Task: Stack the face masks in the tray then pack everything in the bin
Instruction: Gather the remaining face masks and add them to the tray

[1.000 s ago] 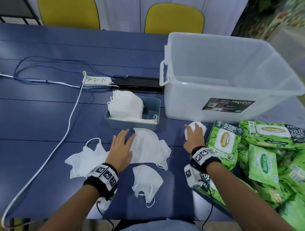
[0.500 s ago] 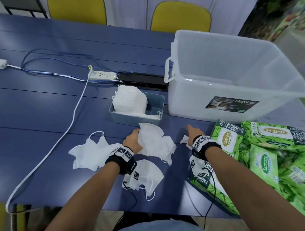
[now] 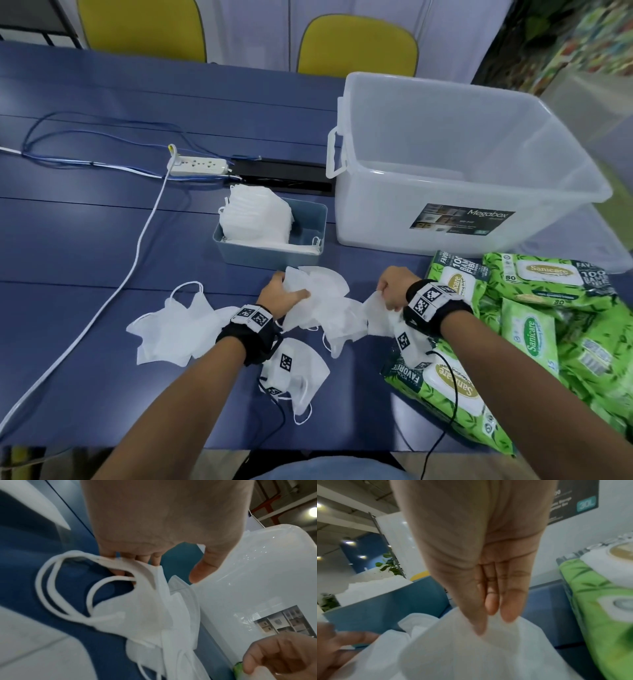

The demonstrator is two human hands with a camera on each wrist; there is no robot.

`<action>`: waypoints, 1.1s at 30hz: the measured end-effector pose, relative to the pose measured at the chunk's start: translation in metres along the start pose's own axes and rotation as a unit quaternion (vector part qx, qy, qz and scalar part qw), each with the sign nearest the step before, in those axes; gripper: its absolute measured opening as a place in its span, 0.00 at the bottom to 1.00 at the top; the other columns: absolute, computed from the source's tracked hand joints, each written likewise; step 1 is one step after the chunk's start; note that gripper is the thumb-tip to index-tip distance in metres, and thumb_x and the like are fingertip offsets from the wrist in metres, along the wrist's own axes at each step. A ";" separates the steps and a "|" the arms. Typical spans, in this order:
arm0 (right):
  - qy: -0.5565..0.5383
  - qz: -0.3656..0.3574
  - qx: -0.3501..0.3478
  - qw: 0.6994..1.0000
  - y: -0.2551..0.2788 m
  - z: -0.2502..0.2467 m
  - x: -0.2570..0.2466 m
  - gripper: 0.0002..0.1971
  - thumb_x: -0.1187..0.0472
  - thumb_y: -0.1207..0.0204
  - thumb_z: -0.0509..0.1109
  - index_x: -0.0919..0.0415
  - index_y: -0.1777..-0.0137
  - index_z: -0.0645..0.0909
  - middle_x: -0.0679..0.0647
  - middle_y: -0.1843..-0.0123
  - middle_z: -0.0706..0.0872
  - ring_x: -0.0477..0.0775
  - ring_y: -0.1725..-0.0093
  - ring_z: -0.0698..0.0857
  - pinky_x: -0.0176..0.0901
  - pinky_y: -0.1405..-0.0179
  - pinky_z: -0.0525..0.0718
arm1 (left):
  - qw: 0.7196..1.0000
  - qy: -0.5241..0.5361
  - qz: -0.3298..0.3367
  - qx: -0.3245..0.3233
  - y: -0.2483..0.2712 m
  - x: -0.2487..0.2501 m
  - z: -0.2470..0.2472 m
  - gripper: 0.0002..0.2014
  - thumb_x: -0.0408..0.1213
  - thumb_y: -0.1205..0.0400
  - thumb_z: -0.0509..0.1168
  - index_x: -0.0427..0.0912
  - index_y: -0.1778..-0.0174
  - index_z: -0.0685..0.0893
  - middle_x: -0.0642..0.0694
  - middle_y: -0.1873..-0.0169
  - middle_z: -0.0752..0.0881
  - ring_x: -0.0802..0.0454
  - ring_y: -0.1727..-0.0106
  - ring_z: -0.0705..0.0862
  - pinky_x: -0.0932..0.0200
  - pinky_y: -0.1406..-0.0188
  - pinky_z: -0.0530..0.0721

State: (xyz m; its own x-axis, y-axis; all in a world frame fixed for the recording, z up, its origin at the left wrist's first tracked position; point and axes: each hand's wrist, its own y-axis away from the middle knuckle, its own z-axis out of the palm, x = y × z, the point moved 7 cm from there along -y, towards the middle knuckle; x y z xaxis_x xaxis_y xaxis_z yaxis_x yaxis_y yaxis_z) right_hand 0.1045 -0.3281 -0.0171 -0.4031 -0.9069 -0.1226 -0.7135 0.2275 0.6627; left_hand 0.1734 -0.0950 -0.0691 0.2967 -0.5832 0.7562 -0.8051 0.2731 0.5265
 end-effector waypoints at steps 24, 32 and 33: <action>-0.533 -0.247 -0.067 0.807 0.018 0.019 -0.094 0.06 0.70 0.18 0.64 0.59 0.52 0.79 0.54 0.65 0.83 0.45 0.70 0.82 0.35 0.68 0.82 | 0.962 0.244 0.124 -0.007 0.023 0.022 -0.003 0.12 0.31 0.14 0.57 0.43 0.56 0.85 0.47 0.61 0.85 0.51 0.58 0.80 0.56 0.56 0.77; -0.438 -0.193 0.100 0.872 0.004 0.021 -0.095 0.09 0.65 0.20 0.68 0.56 0.59 0.72 0.43 0.81 0.78 0.37 0.82 0.69 0.27 0.78 0.67 | 0.941 0.336 0.017 -0.038 0.029 -0.003 -0.007 0.17 0.49 0.19 0.65 0.37 0.49 0.85 0.42 0.57 0.87 0.44 0.54 0.83 0.50 0.50 0.81; -0.439 -0.188 0.104 0.873 0.002 0.025 -0.096 0.10 0.64 0.21 0.69 0.54 0.61 0.71 0.45 0.78 0.79 0.38 0.82 0.69 0.29 0.76 0.67 | 0.948 0.314 0.030 -0.046 0.031 -0.003 -0.006 0.16 0.48 0.21 0.68 0.37 0.48 0.86 0.41 0.54 0.88 0.44 0.53 0.85 0.48 0.48 0.81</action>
State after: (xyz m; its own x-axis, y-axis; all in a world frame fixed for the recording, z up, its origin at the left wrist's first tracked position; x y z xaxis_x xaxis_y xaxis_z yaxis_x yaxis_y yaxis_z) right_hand 0.1272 -0.2315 -0.0222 -0.3364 -0.3313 -0.8815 -0.9417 0.1141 0.3165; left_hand 0.1505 -0.0799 -0.0530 0.5223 -0.0014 0.8528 -0.7906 0.3740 0.4848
